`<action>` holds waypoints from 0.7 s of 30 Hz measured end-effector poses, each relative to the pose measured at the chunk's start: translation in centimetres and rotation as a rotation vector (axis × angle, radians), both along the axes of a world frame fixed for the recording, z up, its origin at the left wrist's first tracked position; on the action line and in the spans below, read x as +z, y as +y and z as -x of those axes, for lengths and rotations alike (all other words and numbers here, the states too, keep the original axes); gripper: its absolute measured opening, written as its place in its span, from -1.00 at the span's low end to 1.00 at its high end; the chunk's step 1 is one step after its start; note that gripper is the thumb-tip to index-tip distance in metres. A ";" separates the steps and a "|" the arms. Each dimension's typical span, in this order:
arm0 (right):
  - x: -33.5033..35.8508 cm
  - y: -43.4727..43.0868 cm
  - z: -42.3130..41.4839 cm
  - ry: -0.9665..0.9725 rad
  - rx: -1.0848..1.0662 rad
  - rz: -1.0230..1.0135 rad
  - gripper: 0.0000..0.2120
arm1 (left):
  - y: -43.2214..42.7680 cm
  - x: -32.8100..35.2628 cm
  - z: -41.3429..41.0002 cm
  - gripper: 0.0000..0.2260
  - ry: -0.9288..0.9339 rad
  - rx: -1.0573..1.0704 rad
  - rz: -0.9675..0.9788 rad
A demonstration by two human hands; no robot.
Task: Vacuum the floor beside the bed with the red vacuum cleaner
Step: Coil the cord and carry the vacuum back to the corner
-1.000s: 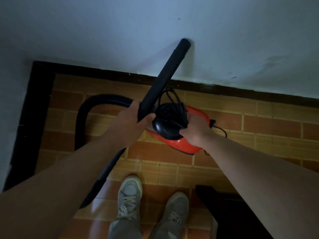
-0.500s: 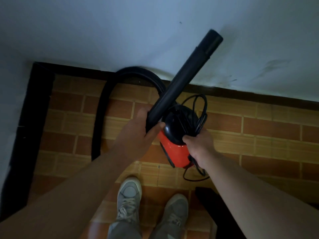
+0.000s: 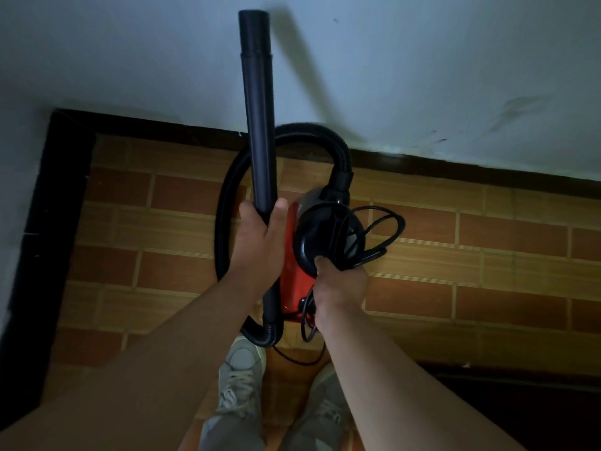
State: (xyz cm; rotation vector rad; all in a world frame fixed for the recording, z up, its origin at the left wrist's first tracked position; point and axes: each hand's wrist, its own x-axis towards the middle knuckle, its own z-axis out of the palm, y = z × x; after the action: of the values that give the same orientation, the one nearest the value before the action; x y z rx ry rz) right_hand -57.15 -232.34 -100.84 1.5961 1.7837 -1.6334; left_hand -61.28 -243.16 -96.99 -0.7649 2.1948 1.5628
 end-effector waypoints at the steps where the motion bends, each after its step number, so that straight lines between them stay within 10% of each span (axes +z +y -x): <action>1: 0.0 -0.2 0.2 0.009 0.009 -0.003 -0.72 | 0.0 -0.3 0.0 -0.70 -0.024 -0.006 0.015; 21: -0.4 2.6 1.0 0.148 0.258 0.006 -0.71 | 1.6 -6.3 0.7 -0.77 -0.118 -0.231 0.139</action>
State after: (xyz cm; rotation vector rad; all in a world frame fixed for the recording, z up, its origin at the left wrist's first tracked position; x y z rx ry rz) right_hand -58.14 -229.71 -101.22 1.2088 1.9605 -1.6670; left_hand -61.96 -241.57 -103.30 -0.6006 2.2318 1.2351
